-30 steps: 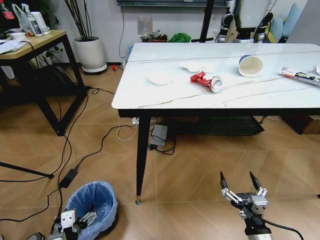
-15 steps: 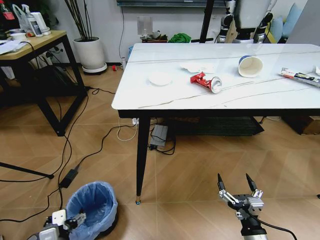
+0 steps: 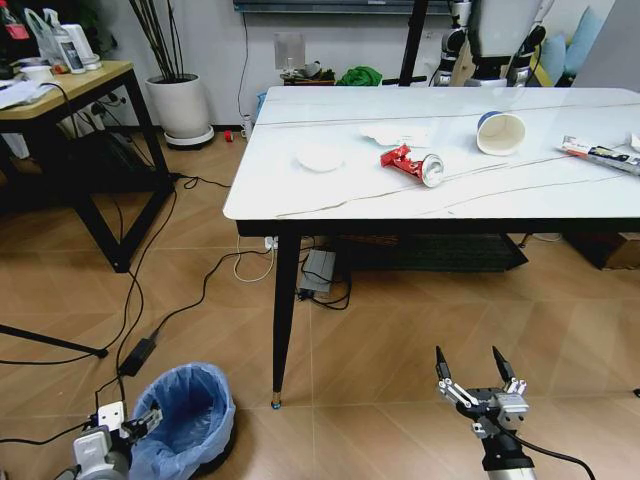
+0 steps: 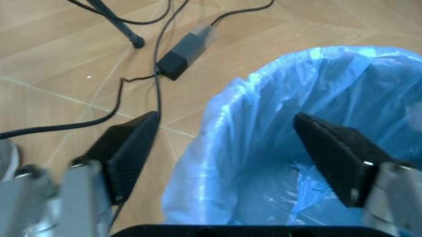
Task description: Pick up the trash bin and place the trash from the table into it.
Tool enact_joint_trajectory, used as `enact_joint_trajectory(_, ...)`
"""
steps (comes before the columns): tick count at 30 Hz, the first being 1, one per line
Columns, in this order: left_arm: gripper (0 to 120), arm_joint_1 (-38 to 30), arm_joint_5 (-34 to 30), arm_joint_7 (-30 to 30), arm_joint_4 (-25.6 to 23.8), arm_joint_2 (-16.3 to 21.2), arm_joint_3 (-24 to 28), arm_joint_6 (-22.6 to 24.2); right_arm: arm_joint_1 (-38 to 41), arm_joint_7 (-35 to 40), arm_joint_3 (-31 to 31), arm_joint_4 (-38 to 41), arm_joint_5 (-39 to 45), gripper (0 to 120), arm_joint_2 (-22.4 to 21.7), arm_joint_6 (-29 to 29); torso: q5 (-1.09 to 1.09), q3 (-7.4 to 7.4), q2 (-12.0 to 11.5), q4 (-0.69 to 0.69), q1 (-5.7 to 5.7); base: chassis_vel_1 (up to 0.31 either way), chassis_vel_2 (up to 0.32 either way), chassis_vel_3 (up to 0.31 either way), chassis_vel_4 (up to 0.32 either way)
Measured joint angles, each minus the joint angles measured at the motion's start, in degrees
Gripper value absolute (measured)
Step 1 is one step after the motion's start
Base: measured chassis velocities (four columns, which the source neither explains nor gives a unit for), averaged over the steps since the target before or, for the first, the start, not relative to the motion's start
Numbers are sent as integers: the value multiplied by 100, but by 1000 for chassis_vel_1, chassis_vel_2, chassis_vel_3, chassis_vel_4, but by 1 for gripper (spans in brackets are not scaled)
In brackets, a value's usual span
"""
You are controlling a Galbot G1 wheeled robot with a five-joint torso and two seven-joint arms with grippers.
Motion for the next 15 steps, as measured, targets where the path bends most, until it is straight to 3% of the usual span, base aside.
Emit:
enact_joint_trajectory(8,46,-234,-59,89,422,113,101,14,-20,0,47,57,1,100,0,0,1,3,4,0,2,0,0,0,0)
enact_joint_trajectory(15,29,-325,-57,128,654,120,156,16,-23,-1,28,65,-35,100,0,2,1,4,6,0,2,0,0,0,0)
